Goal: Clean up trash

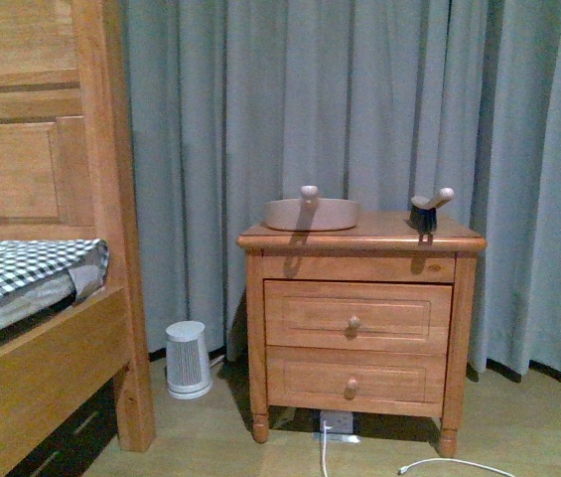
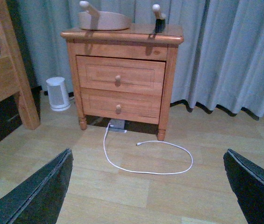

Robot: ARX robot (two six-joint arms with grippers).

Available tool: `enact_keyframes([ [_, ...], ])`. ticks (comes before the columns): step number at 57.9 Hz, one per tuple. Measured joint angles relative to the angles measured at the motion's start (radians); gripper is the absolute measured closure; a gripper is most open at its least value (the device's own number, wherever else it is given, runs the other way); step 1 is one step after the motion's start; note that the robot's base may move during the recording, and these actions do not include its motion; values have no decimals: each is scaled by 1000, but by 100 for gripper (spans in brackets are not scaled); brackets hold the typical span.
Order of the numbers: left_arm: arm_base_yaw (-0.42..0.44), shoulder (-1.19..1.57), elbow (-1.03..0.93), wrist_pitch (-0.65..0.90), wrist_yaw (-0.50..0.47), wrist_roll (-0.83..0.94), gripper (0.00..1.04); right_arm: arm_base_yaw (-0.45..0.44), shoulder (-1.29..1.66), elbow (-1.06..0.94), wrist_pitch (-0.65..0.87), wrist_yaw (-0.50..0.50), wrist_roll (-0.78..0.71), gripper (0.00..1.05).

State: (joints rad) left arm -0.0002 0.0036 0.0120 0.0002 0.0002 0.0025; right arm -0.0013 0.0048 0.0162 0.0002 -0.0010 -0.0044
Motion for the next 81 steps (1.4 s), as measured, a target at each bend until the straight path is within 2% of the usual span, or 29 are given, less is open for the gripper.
enact_keyframes([
  [77,0,0,0,0,0,0,8,0,0,0,0,0,0,7],
  [78,5,7,2,-10,13,-7,8,0,0,0,0,0,0,7],
  [81,44,65,49,-143,157,-64,8,0,0,0,0,1,0,7],
])
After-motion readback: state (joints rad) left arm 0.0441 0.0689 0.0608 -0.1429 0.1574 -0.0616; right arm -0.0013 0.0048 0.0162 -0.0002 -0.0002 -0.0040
